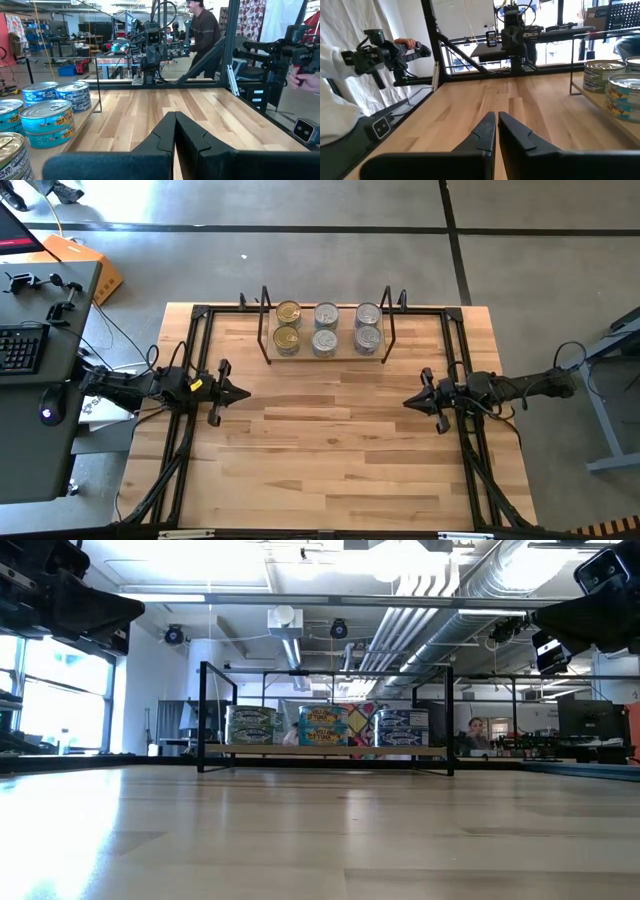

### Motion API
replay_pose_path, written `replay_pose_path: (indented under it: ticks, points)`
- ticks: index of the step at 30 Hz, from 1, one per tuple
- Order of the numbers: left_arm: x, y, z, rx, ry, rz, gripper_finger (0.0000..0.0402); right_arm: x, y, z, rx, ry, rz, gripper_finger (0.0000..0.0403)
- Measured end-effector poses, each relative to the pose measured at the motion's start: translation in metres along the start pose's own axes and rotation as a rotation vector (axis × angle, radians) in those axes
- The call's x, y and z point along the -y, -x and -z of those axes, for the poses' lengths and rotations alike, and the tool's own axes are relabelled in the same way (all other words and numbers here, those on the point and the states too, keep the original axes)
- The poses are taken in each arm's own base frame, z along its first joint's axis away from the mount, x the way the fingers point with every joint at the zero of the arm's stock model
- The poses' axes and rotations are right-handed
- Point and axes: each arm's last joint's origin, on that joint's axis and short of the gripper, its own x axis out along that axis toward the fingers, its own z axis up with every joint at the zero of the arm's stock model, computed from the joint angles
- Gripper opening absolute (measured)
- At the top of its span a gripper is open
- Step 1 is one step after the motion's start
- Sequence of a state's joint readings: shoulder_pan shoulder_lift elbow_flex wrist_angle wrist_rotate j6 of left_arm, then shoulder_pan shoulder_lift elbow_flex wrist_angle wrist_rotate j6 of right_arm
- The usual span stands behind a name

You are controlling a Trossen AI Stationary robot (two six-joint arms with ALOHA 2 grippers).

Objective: Stack canned seafood by type on shelf
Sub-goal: Return to Home Position

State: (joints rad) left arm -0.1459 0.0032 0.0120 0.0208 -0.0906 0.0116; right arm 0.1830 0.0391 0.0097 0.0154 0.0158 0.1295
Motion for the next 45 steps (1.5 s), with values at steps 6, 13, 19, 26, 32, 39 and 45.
replay_pose_path:
  ticks: [6,13,19,26,32,39,45]
  points:
    - [0.002,0.000,0.000,0.000,0.001,0.018,0.0000,0.000,0.000,0.000,0.000,0.023,0.000,0.0012]
    - [0.007,0.001,0.000,0.001,0.002,0.077,0.0000,0.000,0.000,0.000,0.000,0.025,0.000,0.0012]
    - [0.007,0.001,0.000,0.001,0.002,0.075,0.0000,0.000,0.000,0.000,0.000,0.025,0.000,0.0012]
    - [0.002,0.000,0.000,0.000,0.001,0.022,0.0000,0.000,0.000,0.000,0.000,0.025,0.000,0.0012]
    - [-0.005,0.000,0.000,0.002,0.108,-0.052,0.0000,0.000,0.000,0.000,0.000,0.025,0.000,0.0012]
    - [-0.008,0.000,0.000,0.000,0.024,-0.079,0.0000,0.000,0.000,0.000,0.000,0.025,0.000,0.0012]
    - [-0.008,0.000,0.000,0.001,0.032,-0.079,0.0000,0.000,0.000,0.000,0.000,0.025,0.000,0.0012]
